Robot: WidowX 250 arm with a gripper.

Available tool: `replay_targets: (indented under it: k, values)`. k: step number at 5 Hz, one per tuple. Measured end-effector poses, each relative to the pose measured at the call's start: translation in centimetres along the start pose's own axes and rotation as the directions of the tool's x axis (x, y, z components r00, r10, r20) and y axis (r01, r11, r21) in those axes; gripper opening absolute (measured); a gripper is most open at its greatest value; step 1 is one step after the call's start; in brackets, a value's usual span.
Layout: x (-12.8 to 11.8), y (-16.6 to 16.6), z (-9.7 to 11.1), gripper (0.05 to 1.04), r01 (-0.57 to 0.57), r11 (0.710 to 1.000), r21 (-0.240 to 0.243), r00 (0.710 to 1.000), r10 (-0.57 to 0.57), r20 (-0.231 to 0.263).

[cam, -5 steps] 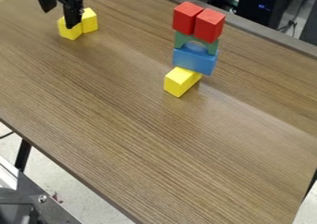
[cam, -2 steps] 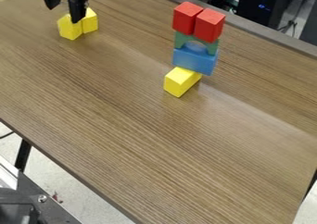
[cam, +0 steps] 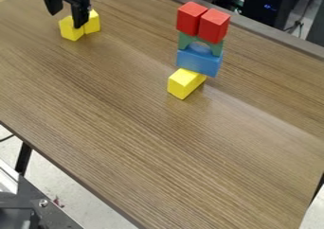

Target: Placez le cube jaune le plus haut du tour

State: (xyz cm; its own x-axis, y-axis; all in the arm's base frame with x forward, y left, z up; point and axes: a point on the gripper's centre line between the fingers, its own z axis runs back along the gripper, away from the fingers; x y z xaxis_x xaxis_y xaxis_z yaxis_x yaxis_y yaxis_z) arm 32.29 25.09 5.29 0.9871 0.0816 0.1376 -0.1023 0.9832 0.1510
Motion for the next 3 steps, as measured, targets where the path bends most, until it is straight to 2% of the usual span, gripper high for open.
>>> replay_targets:
  k: [1, 2, 3]
  values:
    - [-0.08, -0.09, -0.15, 0.770, -0.006, 1.000, -0.011, 1.000, 0.006, -0.008]
    - [-0.20, -0.06, -0.19, 0.530, -0.023, 1.000, -0.019, 1.000, 0.023, -0.011]
    - [-0.31, -0.62, 0.14, 0.519, -0.058, 0.996, -0.075, 0.998, 0.057, -0.012]
